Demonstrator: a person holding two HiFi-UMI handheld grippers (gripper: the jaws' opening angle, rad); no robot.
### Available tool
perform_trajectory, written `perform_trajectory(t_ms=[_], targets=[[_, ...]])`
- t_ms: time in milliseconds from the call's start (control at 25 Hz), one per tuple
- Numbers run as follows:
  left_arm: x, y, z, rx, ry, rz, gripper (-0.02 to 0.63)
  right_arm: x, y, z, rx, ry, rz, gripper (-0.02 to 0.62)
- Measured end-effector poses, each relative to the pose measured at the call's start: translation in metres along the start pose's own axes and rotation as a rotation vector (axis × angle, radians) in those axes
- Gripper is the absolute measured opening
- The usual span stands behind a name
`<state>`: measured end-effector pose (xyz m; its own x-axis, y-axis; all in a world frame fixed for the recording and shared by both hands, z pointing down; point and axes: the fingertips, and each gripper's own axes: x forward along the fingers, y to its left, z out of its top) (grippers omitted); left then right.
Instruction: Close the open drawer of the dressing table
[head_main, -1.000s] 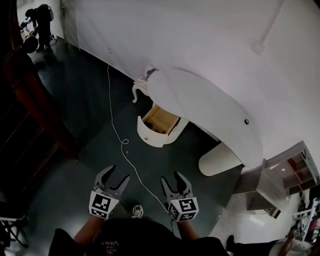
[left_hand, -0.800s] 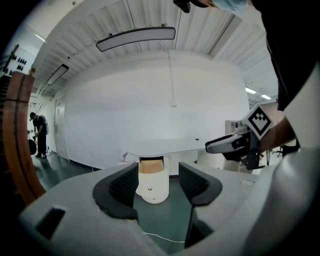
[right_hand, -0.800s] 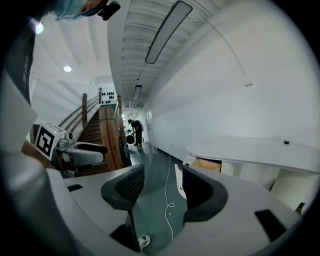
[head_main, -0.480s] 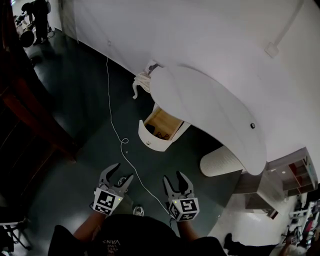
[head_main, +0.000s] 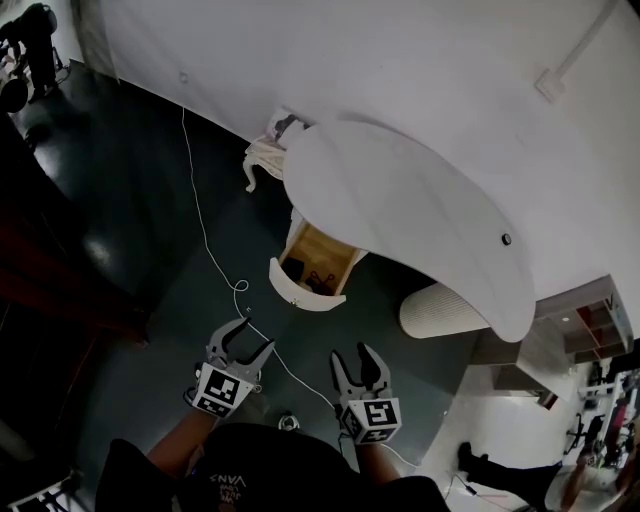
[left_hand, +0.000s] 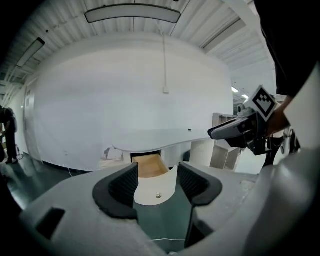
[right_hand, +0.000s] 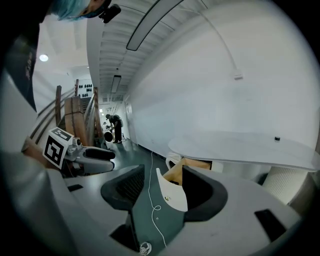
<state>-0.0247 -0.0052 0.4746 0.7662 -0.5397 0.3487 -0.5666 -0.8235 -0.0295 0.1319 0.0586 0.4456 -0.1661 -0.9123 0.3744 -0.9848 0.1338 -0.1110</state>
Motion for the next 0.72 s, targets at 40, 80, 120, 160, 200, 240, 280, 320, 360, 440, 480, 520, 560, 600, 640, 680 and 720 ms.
perform_trajectory(t_ms=[40,80,120,160,200,240,280,320,360,440,480,520,560,600,640,680,720], targets=[[0.008,0.005,-0.003,0.003,0.009,-0.015,0.247,0.005,-0.001,-0.001,0.006,0.004,-0.013,0.221],[0.015,0.010,-0.007,0.004,0.018,-0.030,0.247,0.009,-0.002,-0.001,0.012,0.009,-0.026,0.221],[0.022,0.015,-0.010,0.004,0.027,-0.046,0.247,0.013,-0.004,-0.002,0.017,0.014,-0.040,0.221],[0.029,0.020,-0.013,0.003,0.036,-0.062,0.249,0.017,-0.005,-0.002,0.022,0.021,-0.054,0.221],[0.035,0.024,-0.015,0.002,0.044,-0.079,0.249,0.021,-0.006,-0.002,0.025,0.026,-0.069,0.221],[0.041,0.028,-0.017,0.003,0.050,-0.095,0.249,0.025,-0.006,-0.001,0.029,0.029,-0.084,0.221],[0.046,0.031,-0.018,0.007,0.054,-0.111,0.249,0.028,-0.006,0.001,0.035,0.029,-0.100,0.221],[0.052,0.033,-0.020,0.013,0.057,-0.127,0.249,0.030,-0.007,0.004,0.045,0.027,-0.116,0.221],[0.057,0.034,-0.023,0.021,0.062,-0.142,0.249,0.032,-0.007,0.006,0.056,0.023,-0.130,0.221],[0.069,0.035,-0.033,0.028,0.079,-0.169,0.249,0.036,-0.009,0.007,0.078,0.017,-0.150,0.221],[0.075,0.036,-0.038,0.027,0.088,-0.175,0.249,0.037,-0.010,0.005,0.083,0.021,-0.155,0.221],[0.081,0.038,-0.043,0.025,0.097,-0.177,0.249,0.038,-0.010,0.002,0.082,0.029,-0.156,0.221],[0.087,0.039,-0.047,0.023,0.106,-0.180,0.249,0.039,-0.012,-0.001,0.079,0.036,-0.155,0.221],[0.093,0.040,-0.052,0.019,0.118,-0.184,0.249,0.041,-0.013,-0.002,0.077,0.041,-0.154,0.221],[0.100,0.040,-0.057,0.015,0.130,-0.189,0.249,0.043,-0.016,-0.002,0.076,0.043,-0.152,0.221],[0.108,0.040,-0.063,0.010,0.142,-0.194,0.249,0.045,-0.019,-0.002,0.076,0.043,-0.149,0.221],[0.115,0.041,-0.069,0.006,0.152,-0.197,0.249,0.048,-0.020,-0.003,0.075,0.043,-0.144,0.221]])
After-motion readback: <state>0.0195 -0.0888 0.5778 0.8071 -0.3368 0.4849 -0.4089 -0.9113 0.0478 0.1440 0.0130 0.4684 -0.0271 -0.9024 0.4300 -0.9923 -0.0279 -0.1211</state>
